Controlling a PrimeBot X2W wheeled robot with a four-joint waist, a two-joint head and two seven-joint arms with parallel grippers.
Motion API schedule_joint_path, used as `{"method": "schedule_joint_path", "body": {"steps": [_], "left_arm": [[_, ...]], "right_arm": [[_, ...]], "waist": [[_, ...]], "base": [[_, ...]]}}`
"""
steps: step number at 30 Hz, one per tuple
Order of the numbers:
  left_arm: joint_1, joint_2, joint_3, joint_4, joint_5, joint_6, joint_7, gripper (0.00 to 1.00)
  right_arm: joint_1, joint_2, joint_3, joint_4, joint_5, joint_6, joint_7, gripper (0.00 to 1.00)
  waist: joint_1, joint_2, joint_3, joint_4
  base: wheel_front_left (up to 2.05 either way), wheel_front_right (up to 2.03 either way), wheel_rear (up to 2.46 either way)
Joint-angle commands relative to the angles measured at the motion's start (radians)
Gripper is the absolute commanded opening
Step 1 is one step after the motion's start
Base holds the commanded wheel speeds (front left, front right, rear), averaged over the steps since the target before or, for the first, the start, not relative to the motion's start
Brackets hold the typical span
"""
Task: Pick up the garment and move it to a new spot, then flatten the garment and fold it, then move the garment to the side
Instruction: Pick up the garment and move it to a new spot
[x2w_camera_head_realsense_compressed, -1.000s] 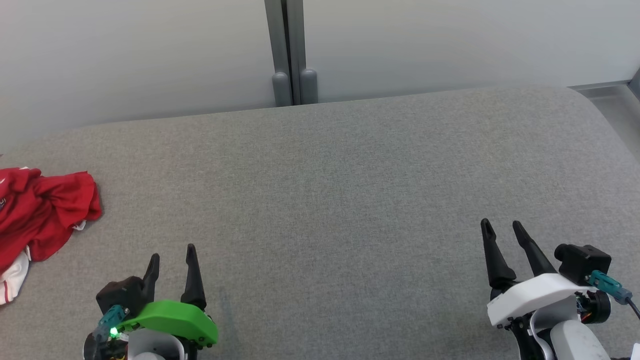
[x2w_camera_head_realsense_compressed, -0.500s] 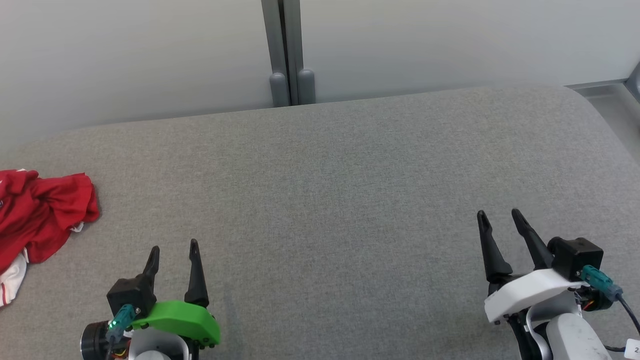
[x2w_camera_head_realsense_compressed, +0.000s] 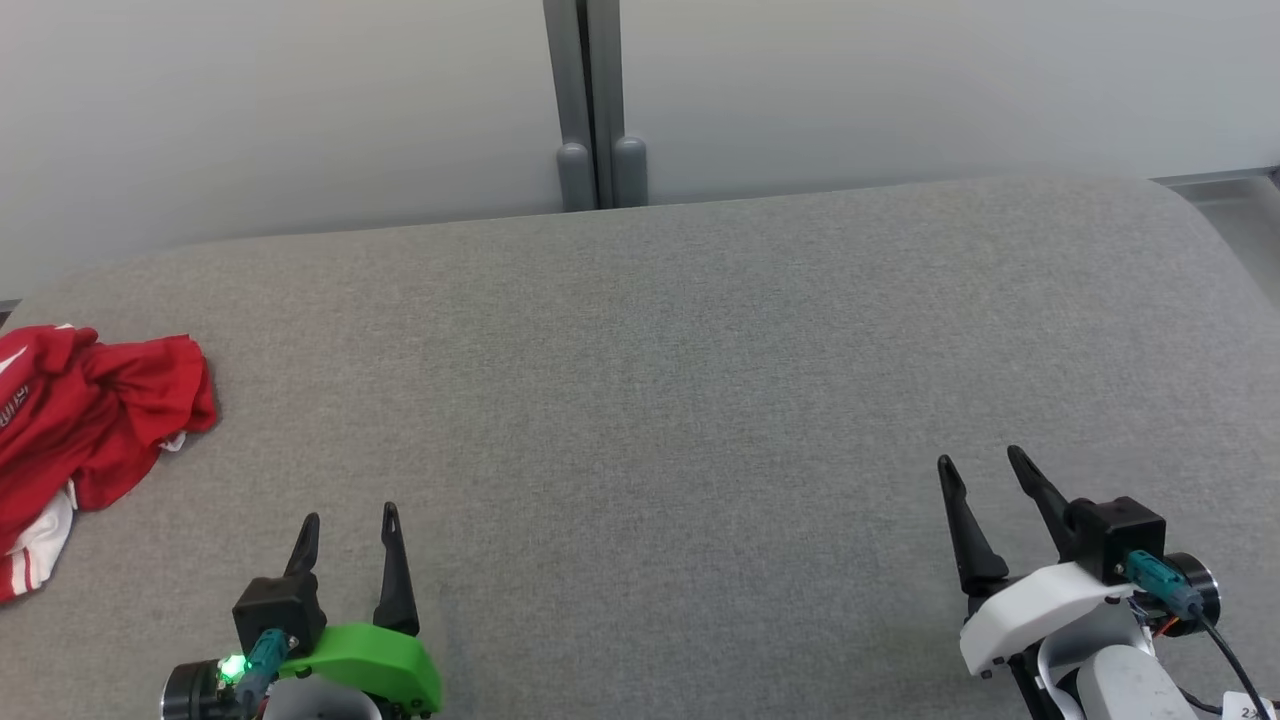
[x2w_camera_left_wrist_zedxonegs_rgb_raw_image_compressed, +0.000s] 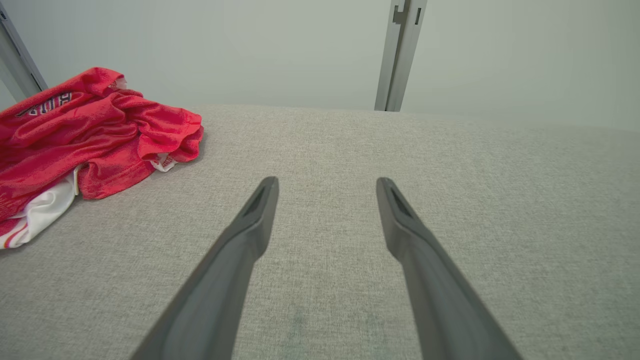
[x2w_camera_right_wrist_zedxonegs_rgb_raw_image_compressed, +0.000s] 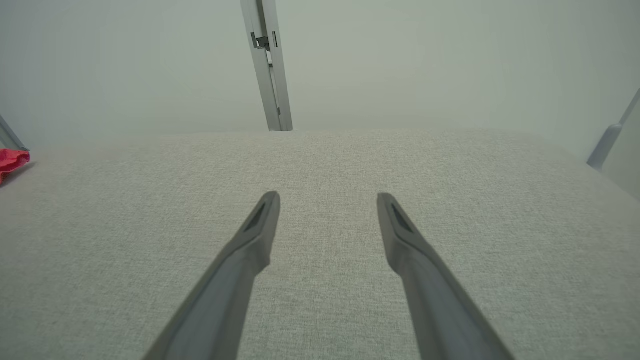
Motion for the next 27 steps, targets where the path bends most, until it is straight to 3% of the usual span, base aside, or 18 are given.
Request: {"method": "schedule_joint_path", "body": {"steps": [1,6,16,20,27], "left_arm": [[0.0,0.003,0.001,0.002,0.022,0.005,-0.009,1.0],[0.013,0.003,-0.005,0.019,0.045,0.01,-0.018,1.0],[0.037,0.003,0.028,0.048,0.13,0.013,-0.036,1.0],[0.051,0.003,0.058,0.045,0.115,0.016,-0.034,1.0],[0.087,0.003,0.127,0.036,0.073,0.038,-0.033,1.0]], "right_arm": [[0.005,-0.005,0.008,0.0,-0.025,0.0,-0.012,1.0],[0.006,-0.005,0.034,0.002,-0.044,0.0,-0.019,1.0],[-0.02,-0.006,0.092,0.013,-0.091,0.0,-0.036,1.0],[-0.022,-0.006,0.112,0.02,-0.077,0.0,-0.036,1.0],[-0.043,-0.006,0.179,0.045,-0.064,0.0,-0.036,1.0]], "waist": [[0.0,-0.0001,0.004,0.028],[0.0,-0.0001,0.009,0.112],[0.0,-0.0001,0.032,0.36],[0.0,-0.0001,0.036,0.444],[0.0,-0.0001,0.045,0.522]], "base": [[0.0,0.0,0.0],[0.0,0.0,0.0],[0.0,0.0,0.0],[0.0,0.0,0.0],[0.0,0.0,0.0]]}}
